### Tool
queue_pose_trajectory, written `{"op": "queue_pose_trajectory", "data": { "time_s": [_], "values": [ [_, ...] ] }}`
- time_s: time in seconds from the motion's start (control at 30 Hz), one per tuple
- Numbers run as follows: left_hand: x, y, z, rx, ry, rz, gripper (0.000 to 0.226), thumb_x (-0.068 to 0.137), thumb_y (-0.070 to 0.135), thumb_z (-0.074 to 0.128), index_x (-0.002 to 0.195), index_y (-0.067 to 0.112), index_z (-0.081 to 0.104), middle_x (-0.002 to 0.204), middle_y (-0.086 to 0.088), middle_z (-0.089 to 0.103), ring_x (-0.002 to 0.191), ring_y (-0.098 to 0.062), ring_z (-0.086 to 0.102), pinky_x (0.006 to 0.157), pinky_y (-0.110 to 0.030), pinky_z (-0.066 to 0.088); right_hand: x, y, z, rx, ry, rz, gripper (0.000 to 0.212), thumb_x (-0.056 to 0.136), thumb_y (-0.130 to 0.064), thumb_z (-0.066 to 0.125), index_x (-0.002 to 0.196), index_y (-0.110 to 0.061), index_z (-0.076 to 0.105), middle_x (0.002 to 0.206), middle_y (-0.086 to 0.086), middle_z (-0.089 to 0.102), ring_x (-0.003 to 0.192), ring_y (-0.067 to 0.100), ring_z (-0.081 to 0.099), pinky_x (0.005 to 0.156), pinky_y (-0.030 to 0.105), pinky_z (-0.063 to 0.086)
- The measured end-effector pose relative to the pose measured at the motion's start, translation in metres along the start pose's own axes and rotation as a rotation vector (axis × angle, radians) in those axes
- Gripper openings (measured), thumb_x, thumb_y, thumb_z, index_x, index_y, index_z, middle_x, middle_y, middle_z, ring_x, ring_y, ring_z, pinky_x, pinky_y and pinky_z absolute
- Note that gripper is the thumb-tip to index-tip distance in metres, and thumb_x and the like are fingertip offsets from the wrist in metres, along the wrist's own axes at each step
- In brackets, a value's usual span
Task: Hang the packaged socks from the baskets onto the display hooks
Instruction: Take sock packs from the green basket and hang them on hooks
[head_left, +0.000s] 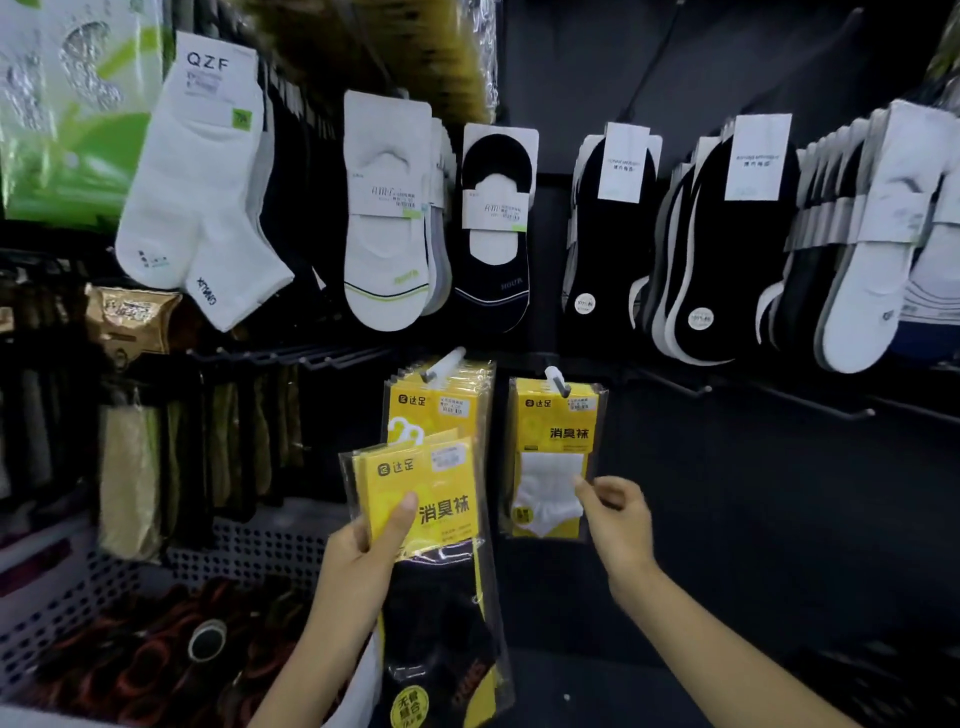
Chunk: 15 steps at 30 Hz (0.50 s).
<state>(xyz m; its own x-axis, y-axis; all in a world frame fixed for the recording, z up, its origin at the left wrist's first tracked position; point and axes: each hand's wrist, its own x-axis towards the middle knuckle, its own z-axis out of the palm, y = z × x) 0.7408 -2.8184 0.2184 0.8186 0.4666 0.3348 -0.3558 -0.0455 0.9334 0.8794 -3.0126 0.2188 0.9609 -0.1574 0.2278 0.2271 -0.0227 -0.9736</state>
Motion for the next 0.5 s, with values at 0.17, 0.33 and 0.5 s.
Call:
{"op": "queue_pose_trajectory", "data": {
  "time_s": [0.17, 0.33, 0.5],
  "values": [
    [-0.007, -0.005, 0.019, -0.029, 0.022, -0.028, 0.029, 0.063, 0.044, 0.07, 0.081, 0.022, 0.073, 0.077, 0.011, 0.075, 0.07, -0.001, 0.07, 0.052, -0.005, 0.047, -0.059, -0.021, 0.009, 0.174, -0.439, -0.021, 0.025, 0.085, -0.029, 0.065, 0.099, -0.008, 0.065, 0.084, 0.0, 0.069, 0.075, 0.007, 0.067, 0.062, 0.017, 0.053],
    [-0.013, -0.011, 0.028, -0.03, 0.018, -0.055, 0.031, 0.056, 0.041, 0.079, 0.078, 0.02, 0.074, 0.076, 0.004, 0.076, 0.069, -0.009, 0.072, 0.052, -0.012, 0.051, -0.077, -0.025, 0.005, 0.212, -0.498, -0.053, 0.032, 0.084, -0.029, 0.063, 0.098, 0.0, 0.065, 0.095, 0.007, 0.073, 0.086, 0.012, 0.07, 0.068, 0.017, 0.054],
    [-0.015, -0.008, 0.025, 0.006, 0.004, -0.022, 0.031, 0.07, 0.056, 0.06, 0.059, 0.028, 0.068, 0.048, 0.014, 0.06, 0.046, -0.004, 0.058, 0.046, -0.007, 0.039, -0.072, -0.022, -0.009, 0.238, -0.41, -0.017, 0.021, 0.088, -0.03, 0.06, 0.102, -0.016, 0.067, 0.097, 0.0, 0.075, 0.089, 0.012, 0.071, 0.07, 0.022, 0.056]
  ]
}}
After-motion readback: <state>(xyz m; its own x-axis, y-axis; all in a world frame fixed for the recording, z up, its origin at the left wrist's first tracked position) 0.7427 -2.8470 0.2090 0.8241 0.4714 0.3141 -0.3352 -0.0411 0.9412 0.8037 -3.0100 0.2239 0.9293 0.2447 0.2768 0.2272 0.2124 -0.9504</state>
